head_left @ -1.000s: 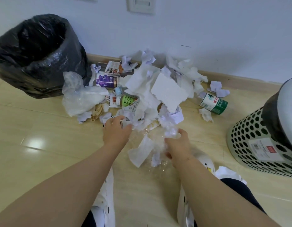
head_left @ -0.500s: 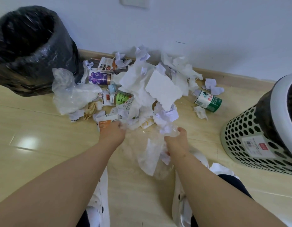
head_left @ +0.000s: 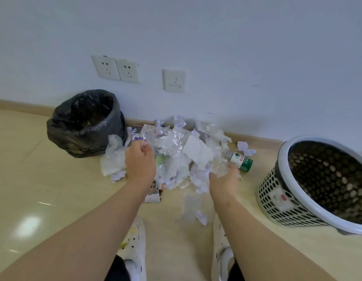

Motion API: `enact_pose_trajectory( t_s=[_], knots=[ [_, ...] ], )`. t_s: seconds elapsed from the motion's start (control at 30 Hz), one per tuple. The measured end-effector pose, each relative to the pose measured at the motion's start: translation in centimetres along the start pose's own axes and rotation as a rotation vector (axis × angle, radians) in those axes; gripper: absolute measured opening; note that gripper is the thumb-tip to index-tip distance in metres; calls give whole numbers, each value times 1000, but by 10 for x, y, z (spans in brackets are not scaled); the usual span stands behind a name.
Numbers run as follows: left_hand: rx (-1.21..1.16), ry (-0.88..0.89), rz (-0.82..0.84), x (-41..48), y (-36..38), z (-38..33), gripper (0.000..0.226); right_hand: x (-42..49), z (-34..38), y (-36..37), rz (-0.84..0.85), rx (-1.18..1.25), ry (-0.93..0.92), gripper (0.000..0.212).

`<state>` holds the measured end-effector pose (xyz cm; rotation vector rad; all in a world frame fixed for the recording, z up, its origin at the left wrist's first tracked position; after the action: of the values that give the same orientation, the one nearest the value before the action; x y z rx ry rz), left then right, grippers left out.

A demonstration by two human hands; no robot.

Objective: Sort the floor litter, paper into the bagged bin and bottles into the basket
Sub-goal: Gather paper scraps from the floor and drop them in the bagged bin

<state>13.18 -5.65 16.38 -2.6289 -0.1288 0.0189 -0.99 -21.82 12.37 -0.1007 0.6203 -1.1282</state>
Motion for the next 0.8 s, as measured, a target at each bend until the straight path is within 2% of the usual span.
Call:
enact_pose_trajectory(
  t_s=[0.1,0.17,0.27,0.37,0.43,0.57,0.63,0.8],
  knots=[
    [-165,31,-27,-28,-27,-24,12,-29,12,-10,0,102,-28,65],
    [-245,-39,17,-45,-39,-32,4,-47,20,-20,-5,192,-49,65],
    [-371,-289,186,-67,-46,-35,4,-70,28,-35,27,326,-7,63],
    [-591,-487,352,-84,-52,-38,1,-100,33,-41,201,420,154,55],
    [-663,-540,388,-91,-60,-38,15,-118,38,-38,333,410,175,51],
    [-748,-603,418,-97,-79,-34,48,-145,39,-34,476,391,148,50],
    [-715,-618,466,-97,-84,-32,64,-151,38,-33,533,399,163,47],
    [-289,-437,655,-104,-86,-23,53,-155,42,-28,589,374,190,29]
  ],
)
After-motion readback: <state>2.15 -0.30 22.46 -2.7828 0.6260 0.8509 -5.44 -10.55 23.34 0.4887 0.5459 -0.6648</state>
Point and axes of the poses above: each hand's wrist, its own x-axis towards the middle knuckle, its own y-axis out of the palm, z = x × y, the point moved 4 cm from there along x, towards the middle knuckle, and after that the axes turned 7 degrees about -z, right-handed, at the moved point
